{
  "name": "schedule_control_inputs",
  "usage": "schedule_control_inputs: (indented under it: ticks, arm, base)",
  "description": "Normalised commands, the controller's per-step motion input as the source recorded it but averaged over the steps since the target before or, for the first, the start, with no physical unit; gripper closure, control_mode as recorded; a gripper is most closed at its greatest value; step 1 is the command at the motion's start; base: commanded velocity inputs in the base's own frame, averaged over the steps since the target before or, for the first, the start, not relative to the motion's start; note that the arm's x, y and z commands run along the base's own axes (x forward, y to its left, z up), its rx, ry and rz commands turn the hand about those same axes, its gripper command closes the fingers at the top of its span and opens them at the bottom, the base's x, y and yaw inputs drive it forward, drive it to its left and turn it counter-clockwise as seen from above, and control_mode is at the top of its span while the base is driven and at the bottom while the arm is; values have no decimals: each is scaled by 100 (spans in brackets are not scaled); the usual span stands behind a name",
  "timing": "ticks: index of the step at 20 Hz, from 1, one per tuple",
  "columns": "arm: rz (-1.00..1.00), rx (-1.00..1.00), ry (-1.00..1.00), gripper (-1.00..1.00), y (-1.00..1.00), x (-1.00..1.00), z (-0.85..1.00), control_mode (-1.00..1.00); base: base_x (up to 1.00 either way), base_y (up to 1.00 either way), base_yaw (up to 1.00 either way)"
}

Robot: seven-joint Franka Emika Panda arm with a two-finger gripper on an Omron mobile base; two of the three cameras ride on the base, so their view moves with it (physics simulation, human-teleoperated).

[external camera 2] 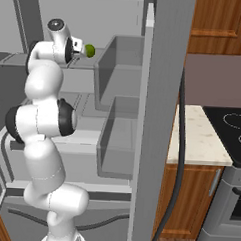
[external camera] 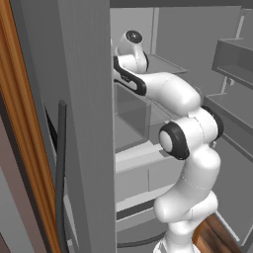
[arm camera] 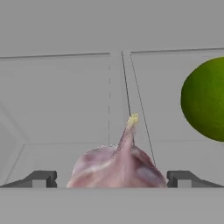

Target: Retrieve the bottle and the shaker from the cabinet and place them next to the mixing bowl on the counter. Then add garlic from the fridge to the mixing bowl.

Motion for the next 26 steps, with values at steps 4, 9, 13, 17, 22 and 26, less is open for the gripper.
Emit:
schedule_control_inputs:
  ticks: [4,9,13,17,22,26]
  arm:
    - [0,0,0,-100,0,1,0,-100]
    - [0,0,0,100,0,0,0,-100]
    - [0,0,0,100,0,0,0,-100]
    - [0,0,2,100,0,0,0,-100]
    - [0,1,0,100,0,-19,2,-100]
    - [0,16,-12,100,-40,-100,3,-100]
  base:
    - [0,0,0]
    - [0,0,0]
    - [0,0,0]
    - [0,0,0]
    - [0,0,0]
    - [0,0,0]
